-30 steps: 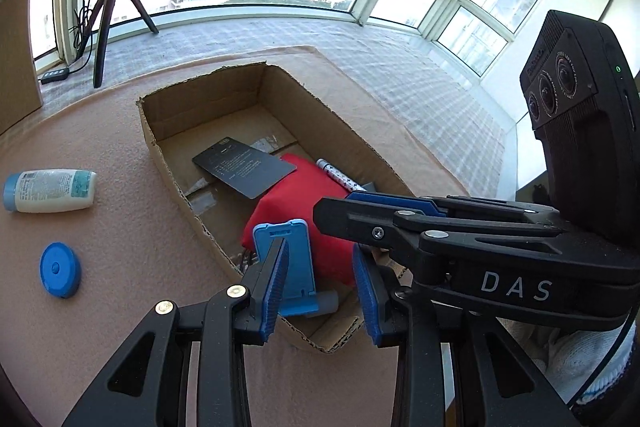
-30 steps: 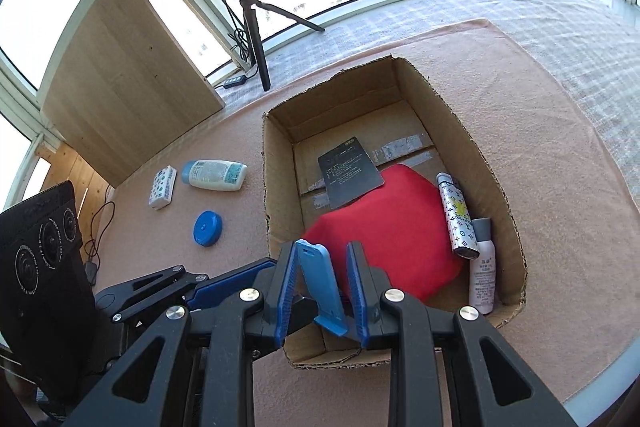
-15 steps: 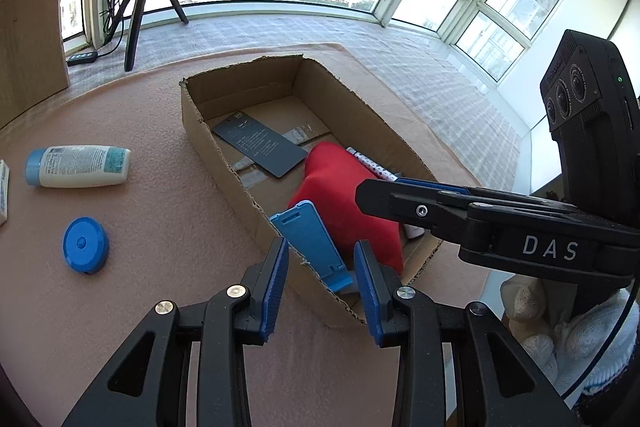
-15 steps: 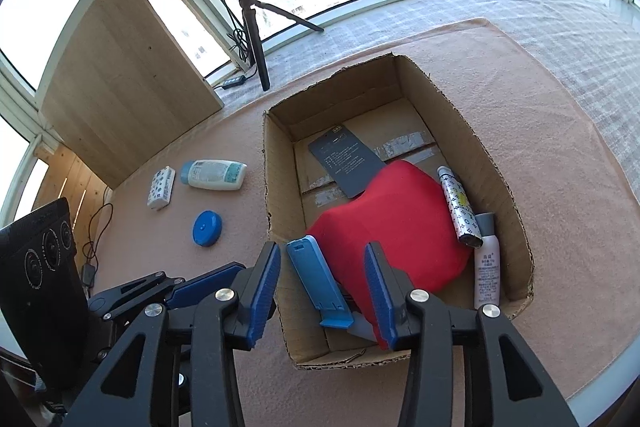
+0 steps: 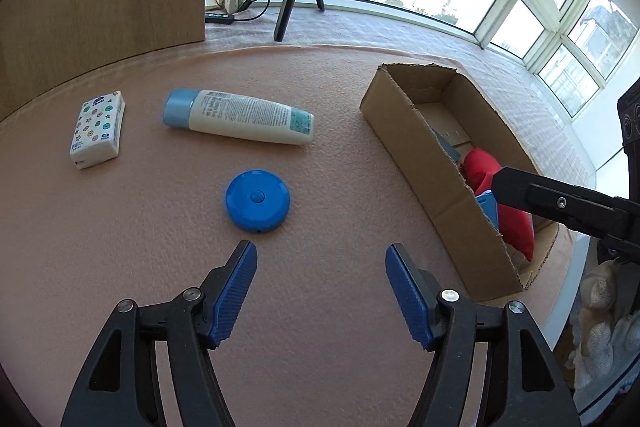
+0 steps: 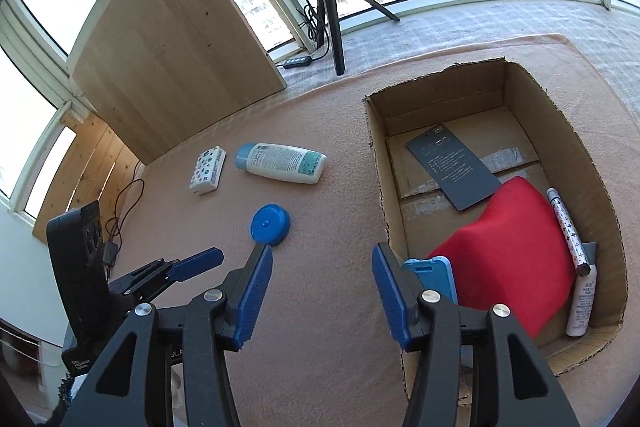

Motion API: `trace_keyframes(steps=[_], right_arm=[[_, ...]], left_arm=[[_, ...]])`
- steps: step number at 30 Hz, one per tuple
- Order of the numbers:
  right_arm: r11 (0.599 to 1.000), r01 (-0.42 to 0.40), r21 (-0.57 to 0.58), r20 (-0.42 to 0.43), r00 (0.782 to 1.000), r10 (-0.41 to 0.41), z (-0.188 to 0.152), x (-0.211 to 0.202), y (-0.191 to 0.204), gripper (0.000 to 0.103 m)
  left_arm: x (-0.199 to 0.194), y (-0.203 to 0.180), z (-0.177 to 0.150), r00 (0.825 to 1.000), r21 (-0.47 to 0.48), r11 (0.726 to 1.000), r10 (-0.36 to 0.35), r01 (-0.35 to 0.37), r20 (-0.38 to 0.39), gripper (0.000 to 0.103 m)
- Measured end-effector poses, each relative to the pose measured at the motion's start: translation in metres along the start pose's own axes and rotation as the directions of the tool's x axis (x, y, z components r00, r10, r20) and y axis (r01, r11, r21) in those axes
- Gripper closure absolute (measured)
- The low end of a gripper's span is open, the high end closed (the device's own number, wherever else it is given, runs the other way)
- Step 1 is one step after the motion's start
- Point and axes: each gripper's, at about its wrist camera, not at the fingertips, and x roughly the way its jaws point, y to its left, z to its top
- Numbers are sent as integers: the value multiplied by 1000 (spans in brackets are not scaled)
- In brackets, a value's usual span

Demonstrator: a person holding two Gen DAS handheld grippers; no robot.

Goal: Organize objects
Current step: 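Move the right tool toward the blue round tape measure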

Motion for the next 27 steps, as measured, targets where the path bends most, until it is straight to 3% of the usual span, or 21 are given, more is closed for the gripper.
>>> trace_keyframes(steps=[9, 17, 27], right_arm=[[994, 40, -98, -85, 995, -49, 15, 58, 43, 48], [987, 60, -151, -172, 981, -86, 23, 109, 58, 48], [983, 41, -176, -239, 967, -83, 29, 141, 63, 48]], left_arm=[[17, 43, 4, 995, 5, 995, 95, -95, -31, 32], [33, 54, 13, 996, 0, 997, 83, -84, -28, 32], [55, 53, 15, 998, 12, 999, 49, -48, -49, 33]])
